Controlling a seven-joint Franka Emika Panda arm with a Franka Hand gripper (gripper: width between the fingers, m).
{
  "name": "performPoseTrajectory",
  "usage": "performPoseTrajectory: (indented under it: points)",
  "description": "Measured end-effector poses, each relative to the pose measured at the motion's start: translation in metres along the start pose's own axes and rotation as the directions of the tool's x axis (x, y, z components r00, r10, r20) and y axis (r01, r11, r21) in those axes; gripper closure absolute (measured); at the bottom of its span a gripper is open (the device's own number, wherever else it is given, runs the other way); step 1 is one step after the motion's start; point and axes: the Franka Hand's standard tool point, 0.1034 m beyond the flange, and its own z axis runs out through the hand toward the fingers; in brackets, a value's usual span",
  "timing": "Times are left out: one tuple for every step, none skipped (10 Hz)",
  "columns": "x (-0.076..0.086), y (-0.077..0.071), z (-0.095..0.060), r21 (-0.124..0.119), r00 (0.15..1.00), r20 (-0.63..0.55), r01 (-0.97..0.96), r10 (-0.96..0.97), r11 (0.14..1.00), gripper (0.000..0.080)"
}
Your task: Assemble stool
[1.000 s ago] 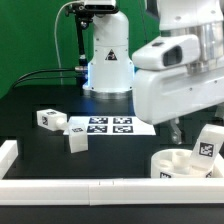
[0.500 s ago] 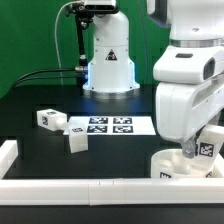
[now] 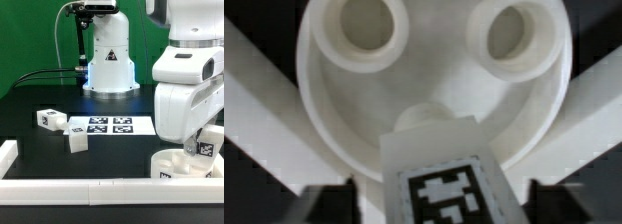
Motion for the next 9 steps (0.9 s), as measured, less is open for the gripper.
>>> performPoseTrajectory:
  points:
    - [0.0007,0.0005,-0.0007,-0.002,0.998,-0.003,-0.069,0.069,0.998,0.0466]
    - [0.0038,0.0029,-0.0033,-0.013,0.983,-0.022,-0.181,0.181,0.983,0.0466]
    - [0.0036,0.0031,-0.004,-0.019,0.955,-0.04,-0.294,0.293,0.956,0.0466]
    - [0.0028,-0.002,-0.003,-0.019,0.88,-0.063,-0.473,0.471,0.881,0.0466]
    - [0.0014,-0.0061,0.0,-0.002,0.768,-0.076,-0.638,0.636,0.77,0.0466]
    - [0.0004,-0.0062,0.0008,0.019,0.658,-0.085,-0.75,0.748,0.662,0.0466]
    - [-0.0004,-0.0046,0.0004,0.03,0.623,-0.085,-0.779,0.778,0.627,0.0466]
    - [-0.0014,-0.0032,0.0004,0.032,0.609,-0.085,-0.789,0.788,0.613,0.0466]
    - [0.0,-0.0049,0.0004,0.046,0.533,-0.08,-0.842,0.843,0.537,0.0466]
